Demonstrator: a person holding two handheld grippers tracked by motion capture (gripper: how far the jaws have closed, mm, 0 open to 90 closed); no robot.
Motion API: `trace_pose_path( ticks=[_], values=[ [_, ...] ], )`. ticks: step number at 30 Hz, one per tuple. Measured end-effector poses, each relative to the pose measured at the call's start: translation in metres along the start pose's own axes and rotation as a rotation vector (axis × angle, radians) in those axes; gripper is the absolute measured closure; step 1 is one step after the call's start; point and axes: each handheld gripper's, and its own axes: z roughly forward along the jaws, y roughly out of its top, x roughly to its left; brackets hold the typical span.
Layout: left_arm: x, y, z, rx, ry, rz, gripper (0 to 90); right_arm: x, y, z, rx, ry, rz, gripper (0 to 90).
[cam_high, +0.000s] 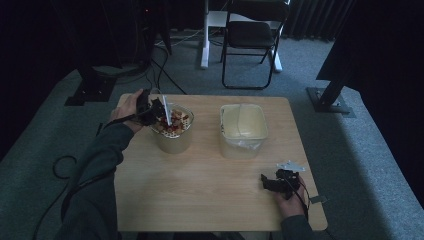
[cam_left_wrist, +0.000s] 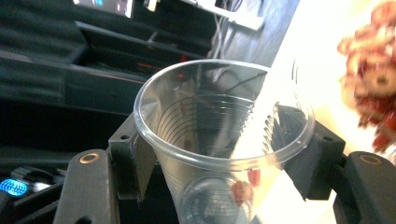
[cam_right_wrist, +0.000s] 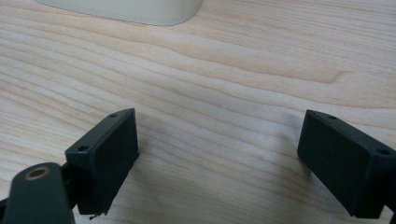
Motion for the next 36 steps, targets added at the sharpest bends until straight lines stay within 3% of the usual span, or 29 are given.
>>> trace_pose_path(
  ticks=[3,5,15,17,36],
  values=[
    [0.012,0.001,-0.002,-0.034,-0.046,-0.157,34.0,0.0,0.0,0.0,0.0,0.0,0.0,11.9],
    [0.017,0.003,-0.003,-0.057,-0.069,-0.236,33.9,0.0,0.0,0.0,0.0,0.0,0.0,11.9],
    [0.029,0.016,-0.004,-0.124,-0.155,-0.437,33.8,0.0,0.0,0.0,0.0,0.0,-0.001,11.9],
    [0.029,0.019,-0.004,-0.131,-0.163,-0.449,33.7,0.0,0.0,0.0,0.0,0.0,-0.001,11.9],
    [0.021,0.058,-0.009,-0.195,-0.199,-0.43,33.3,0.0,0.0,0.0,0.0,0.003,-0.002,11.9]
  ],
)
